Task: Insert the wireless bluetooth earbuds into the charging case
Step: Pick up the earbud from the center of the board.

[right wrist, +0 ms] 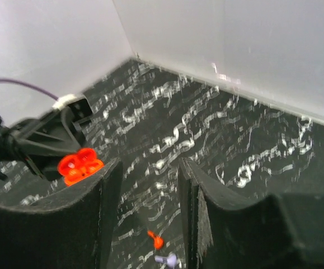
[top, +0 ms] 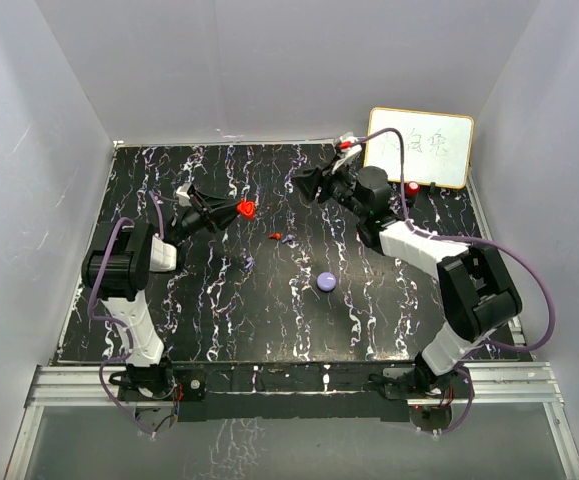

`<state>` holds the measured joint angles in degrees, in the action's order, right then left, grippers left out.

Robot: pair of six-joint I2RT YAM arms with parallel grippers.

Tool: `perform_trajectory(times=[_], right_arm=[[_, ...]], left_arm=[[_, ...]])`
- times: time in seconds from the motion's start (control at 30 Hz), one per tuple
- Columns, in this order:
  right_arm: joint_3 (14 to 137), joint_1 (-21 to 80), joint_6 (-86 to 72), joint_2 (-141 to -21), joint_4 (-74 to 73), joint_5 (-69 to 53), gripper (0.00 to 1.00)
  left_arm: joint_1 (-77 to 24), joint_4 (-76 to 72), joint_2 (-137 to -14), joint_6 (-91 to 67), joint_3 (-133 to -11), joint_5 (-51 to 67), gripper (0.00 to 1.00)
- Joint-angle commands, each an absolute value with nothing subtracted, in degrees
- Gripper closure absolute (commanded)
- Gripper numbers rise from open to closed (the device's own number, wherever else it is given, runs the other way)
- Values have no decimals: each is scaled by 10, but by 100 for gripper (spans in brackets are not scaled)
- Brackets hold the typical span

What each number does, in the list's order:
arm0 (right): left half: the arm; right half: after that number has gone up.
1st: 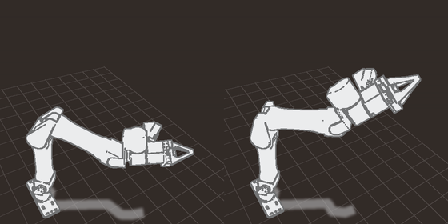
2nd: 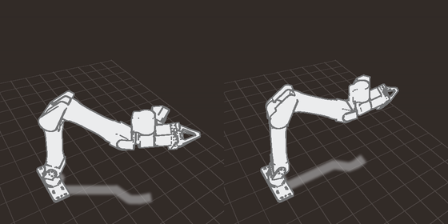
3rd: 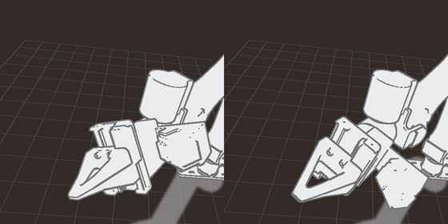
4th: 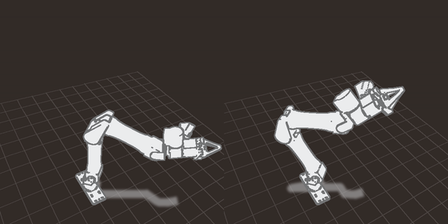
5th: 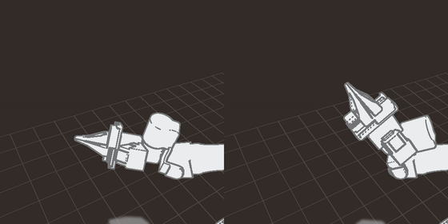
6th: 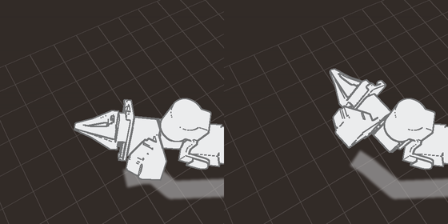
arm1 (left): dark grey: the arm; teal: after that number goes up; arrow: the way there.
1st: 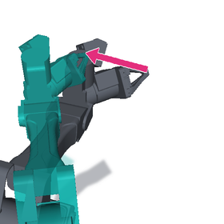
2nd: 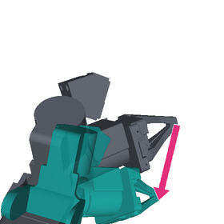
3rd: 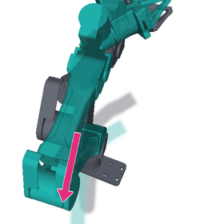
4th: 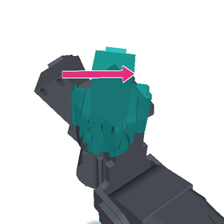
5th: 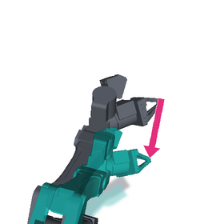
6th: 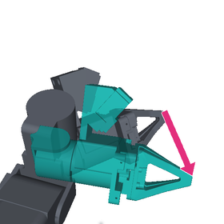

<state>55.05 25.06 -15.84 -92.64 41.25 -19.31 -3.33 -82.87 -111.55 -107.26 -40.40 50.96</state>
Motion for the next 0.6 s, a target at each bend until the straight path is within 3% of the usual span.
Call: perform_trajectory(times=[0.0,0.3,0.57], right_arm=[[593,271,-118,-952,224,-192,57],[656,341,-87,-1048,88,-121,56],[666,370,-86,-1071,78,-90,55]], left_arm=[[-34,-1023,-1068,-1049,-381,528,100],[-21,-1023,-1052,-1038,-354,526,100],[-8,-1023,-1044,-1036,-342,530,100]])
